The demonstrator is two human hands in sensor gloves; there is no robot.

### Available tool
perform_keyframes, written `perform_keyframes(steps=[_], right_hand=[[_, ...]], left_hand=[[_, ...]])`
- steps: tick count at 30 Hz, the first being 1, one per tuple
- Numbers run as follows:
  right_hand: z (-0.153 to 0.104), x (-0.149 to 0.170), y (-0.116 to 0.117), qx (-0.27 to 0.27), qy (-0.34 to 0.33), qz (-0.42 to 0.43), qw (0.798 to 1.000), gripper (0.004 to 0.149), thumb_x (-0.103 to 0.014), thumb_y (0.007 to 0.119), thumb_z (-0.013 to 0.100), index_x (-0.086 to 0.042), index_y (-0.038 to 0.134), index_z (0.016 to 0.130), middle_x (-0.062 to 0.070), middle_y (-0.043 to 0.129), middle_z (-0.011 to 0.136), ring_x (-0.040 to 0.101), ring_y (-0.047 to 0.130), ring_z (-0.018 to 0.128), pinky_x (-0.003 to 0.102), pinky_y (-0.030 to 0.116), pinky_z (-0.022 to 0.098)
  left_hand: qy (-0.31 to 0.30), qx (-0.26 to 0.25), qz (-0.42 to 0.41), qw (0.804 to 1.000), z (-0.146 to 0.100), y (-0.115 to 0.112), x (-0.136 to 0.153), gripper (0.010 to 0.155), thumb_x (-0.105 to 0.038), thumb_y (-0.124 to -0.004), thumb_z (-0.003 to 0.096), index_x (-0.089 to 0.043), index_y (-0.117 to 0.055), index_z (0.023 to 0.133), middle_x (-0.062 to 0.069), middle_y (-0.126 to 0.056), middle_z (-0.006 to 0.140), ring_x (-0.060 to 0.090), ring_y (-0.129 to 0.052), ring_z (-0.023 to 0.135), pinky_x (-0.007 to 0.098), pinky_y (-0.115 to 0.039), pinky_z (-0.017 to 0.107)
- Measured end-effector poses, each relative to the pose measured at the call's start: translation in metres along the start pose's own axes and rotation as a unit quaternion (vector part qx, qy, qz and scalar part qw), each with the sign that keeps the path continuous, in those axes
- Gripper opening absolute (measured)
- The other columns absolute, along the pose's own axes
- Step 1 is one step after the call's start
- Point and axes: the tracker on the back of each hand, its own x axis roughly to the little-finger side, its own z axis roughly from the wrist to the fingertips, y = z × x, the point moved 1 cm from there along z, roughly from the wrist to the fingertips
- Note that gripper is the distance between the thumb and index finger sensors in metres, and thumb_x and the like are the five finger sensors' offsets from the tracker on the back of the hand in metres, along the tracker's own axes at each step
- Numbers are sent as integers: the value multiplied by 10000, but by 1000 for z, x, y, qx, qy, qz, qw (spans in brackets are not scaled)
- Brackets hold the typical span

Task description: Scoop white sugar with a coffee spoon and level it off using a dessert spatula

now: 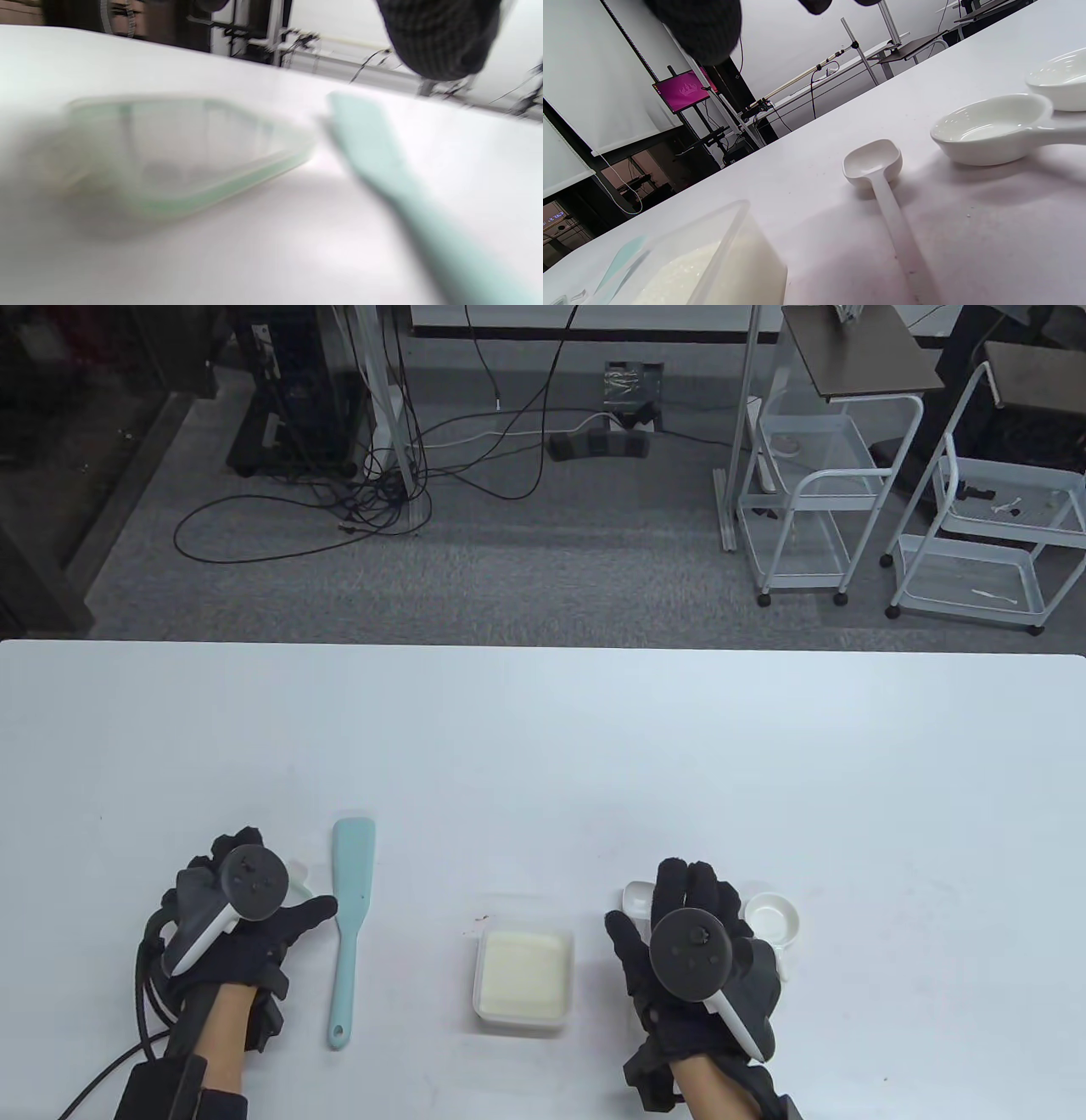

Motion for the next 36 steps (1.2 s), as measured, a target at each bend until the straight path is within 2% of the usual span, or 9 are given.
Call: perform_keyframes(steps=[3,7,11,20,24,26,29,32,36], right_hand=[[0,0,0,1,-1,0,1000,809,-436,710,586,30,334,1130,402,250,1144,723,305,981,872,349,638],[0,-1,2,-3,-3,-7,1000,809,-437,710,587,30,334,1129,401,252,1144,724,306,980,872,350,637],[-1,-2,3,-4,-6,-14,1000,808,-438,710,587,29,334,1129,400,252,1144,723,306,981,873,349,638],[-1,-1,4,-10,5,-17,1000,812,-434,715,586,35,333,1128,401,278,1142,717,345,977,864,370,640],[2,3,9,-41,49,-44,997,802,-426,728,585,56,370,1116,393,444,1096,631,606,906,776,534,639],[4,7,16,-70,76,-64,993,760,-415,743,582,67,453,1094,354,630,1021,559,764,811,701,658,594],[7,9,31,-118,108,-111,981,673,-400,764,576,52,593,1044,312,774,925,491,880,698,624,759,519],[8,10,45,-159,129,-142,969,625,-400,774,572,31,650,1009,280,818,881,460,902,669,610,775,506],[9,10,57,-163,137,-186,959,598,-410,773,570,12,690,985,257,848,849,440,910,654,611,775,509]], left_hand=[[-69,-39,-23,997,-11,14,-30,1208,-730,-730,473,51,-218,1239,400,-270,1257,700,-395,1064,853,-384,662],[-156,-57,-19,986,-29,27,-70,1187,-735,-707,483,41,-223,1240,391,-271,1260,693,-396,1069,846,-393,668],[-200,-80,-56,975,-42,34,-91,1170,-731,-706,489,38,-247,1242,387,-292,1260,690,-414,1067,841,-403,671],[-206,-50,-37,977,-42,23,-103,1171,-732,-702,493,41,-241,1242,405,-268,1255,695,-400,1067,843,-397,670],[-207,-48,-33,977,-42,23,-105,1170,-733,-701,493,39,-241,1243,409,-265,1254,695,-397,1067,843,-396,670],[-208,-46,-33,977,-43,22,-105,1170,-732,-699,495,39,-238,1243,408,-262,1254,697,-392,1067,843,-394,671],[-210,-42,-31,976,-43,21,-107,1170,-731,-700,495,42,-240,1244,412,-259,1253,700,-386,1066,844,-391,670],[-211,-38,-26,976,-43,20,-109,1167,-733,-696,496,37,-238,1244,413,-255,1252,702,-383,1065,844,-389,671],[-211,-35,-21,977,-44,20,-110,1168,-733,-695,496,38,-240,1245,406,-253,1255,704,-377,1065,846,-385,669]])
